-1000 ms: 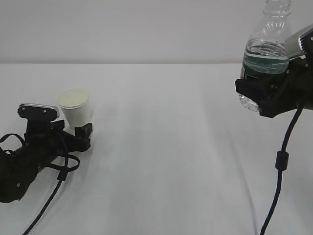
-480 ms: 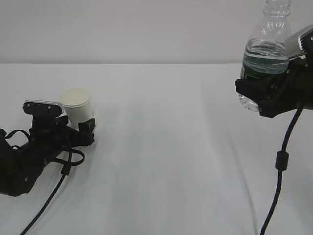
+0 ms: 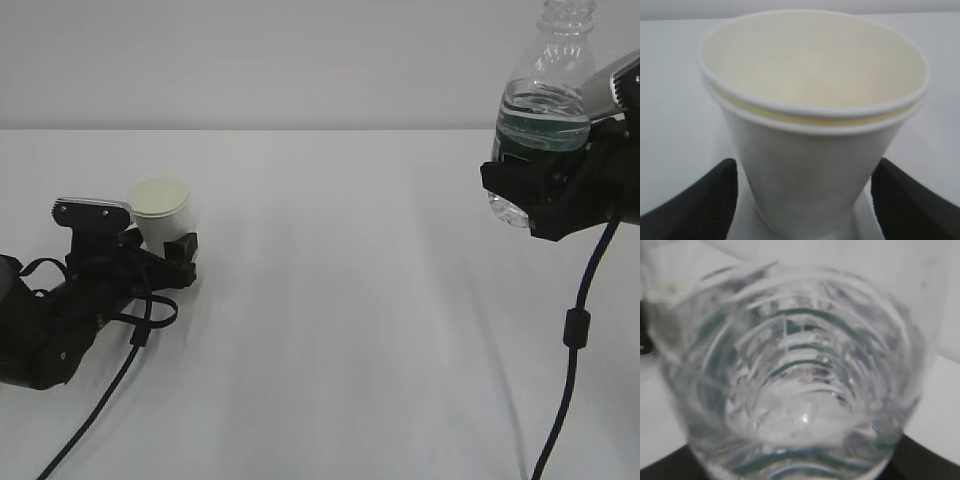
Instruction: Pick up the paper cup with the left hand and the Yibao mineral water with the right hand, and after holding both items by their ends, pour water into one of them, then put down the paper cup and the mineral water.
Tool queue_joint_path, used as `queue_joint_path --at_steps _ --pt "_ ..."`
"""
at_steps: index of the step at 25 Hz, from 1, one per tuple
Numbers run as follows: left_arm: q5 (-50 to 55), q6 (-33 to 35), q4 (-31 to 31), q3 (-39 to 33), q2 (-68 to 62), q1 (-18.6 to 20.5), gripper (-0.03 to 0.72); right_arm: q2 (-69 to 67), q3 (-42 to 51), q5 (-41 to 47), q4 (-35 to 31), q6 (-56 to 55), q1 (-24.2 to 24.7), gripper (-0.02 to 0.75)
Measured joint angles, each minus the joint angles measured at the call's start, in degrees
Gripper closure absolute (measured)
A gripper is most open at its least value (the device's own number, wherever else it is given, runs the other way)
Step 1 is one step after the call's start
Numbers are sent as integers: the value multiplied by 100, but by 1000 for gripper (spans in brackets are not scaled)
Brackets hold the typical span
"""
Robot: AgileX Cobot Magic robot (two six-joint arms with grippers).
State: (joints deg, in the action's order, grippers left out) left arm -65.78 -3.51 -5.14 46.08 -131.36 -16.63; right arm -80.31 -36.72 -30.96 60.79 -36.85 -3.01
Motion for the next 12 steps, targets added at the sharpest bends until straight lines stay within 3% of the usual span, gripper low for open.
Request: queue_joint_path --at_steps 12 --pt "85 0 11 250 -24 124 95 0 0 0 137 0 0 321"
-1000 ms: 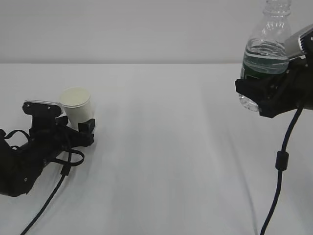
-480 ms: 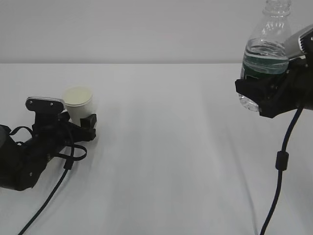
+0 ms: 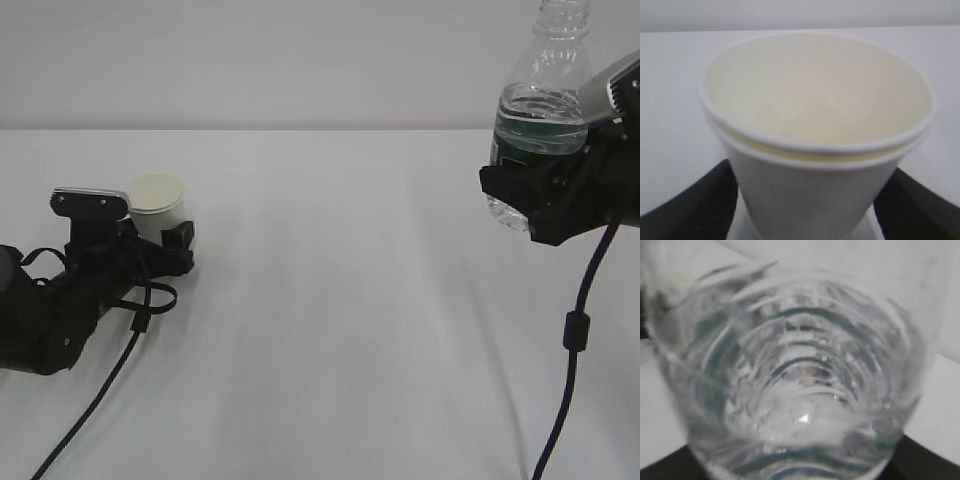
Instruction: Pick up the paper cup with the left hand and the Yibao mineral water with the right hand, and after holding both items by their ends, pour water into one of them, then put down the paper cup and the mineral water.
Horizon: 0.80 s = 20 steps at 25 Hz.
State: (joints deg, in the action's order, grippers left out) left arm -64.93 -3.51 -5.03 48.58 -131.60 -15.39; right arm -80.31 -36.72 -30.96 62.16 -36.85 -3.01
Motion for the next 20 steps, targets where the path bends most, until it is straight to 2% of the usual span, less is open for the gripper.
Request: queue_joint_path --at_steps 20 --pt "354 0 182 606 -311 48 95 0 0 0 118 0 0 321"
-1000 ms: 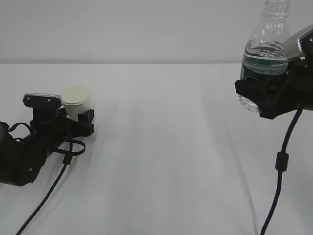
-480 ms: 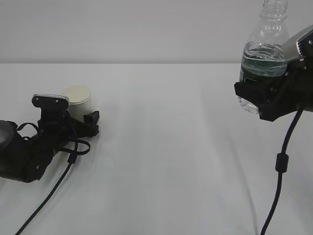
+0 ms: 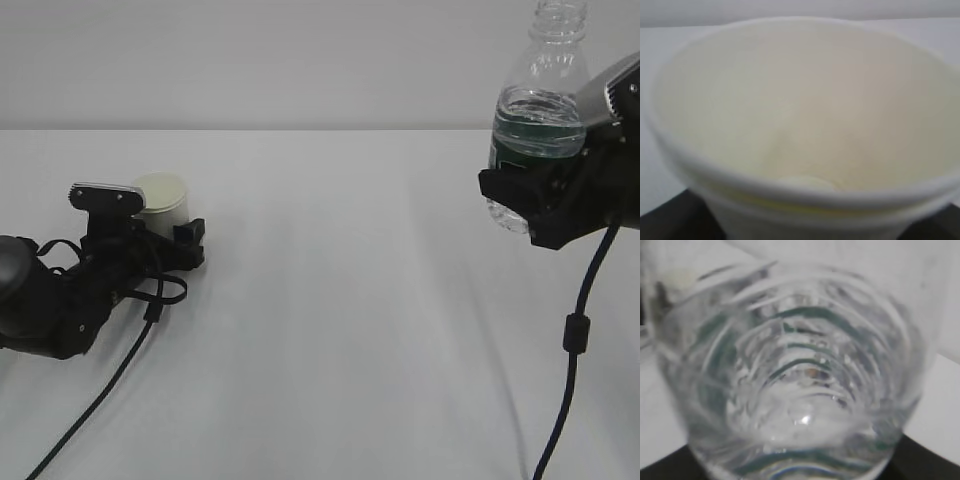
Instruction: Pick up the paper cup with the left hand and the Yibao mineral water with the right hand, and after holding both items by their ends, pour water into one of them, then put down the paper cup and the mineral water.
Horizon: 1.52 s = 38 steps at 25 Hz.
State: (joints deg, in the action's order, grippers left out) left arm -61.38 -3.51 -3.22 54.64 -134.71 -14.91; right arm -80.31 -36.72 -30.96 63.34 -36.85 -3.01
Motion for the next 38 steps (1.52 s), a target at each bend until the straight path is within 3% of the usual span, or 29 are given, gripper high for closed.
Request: queue_joint_path --at_steps 6,15,25,38 --pt "25 0 0 0 0 33 97 0 0 0 11 0 0 321" --pt "25 0 0 0 0 33 177 0 0 0 11 0 0 321" --pt "25 0 2 0 0 33 183 0 0 0 11 0 0 321" --pt "377 0 474 -139 409 33 211 0 0 0 11 0 0 321"
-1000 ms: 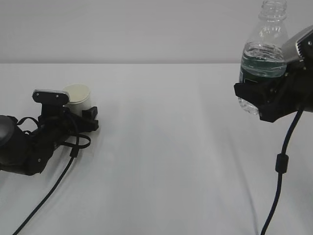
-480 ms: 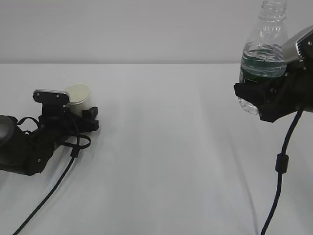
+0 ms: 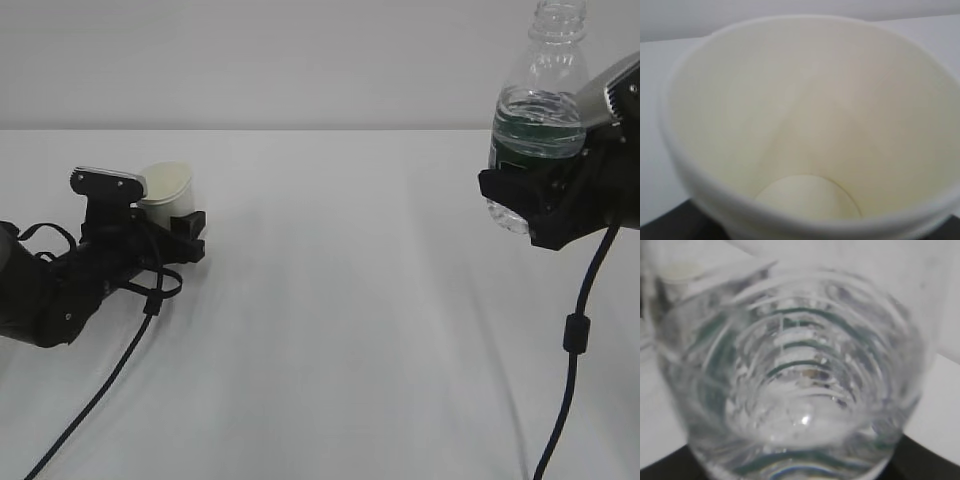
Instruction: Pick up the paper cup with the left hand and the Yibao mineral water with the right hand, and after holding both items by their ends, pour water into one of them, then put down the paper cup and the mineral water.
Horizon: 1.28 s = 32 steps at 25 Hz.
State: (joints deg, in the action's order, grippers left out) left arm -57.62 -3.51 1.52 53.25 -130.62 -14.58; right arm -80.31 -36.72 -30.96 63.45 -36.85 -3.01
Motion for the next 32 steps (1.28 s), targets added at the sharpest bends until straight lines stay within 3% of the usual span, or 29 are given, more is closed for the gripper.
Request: queue_joint_path --at_steps 12,18,32 --pt "-60 -16 442 -727 824 0 214 0 0 0 0 0 0 321" --pt "-93 -409 985 -1051 1315 0 214 0 0 0 0 0 0 321" --pt "-129 -1895 3537 -1171 1967 0 215 0 0 0 21 0 0 321"
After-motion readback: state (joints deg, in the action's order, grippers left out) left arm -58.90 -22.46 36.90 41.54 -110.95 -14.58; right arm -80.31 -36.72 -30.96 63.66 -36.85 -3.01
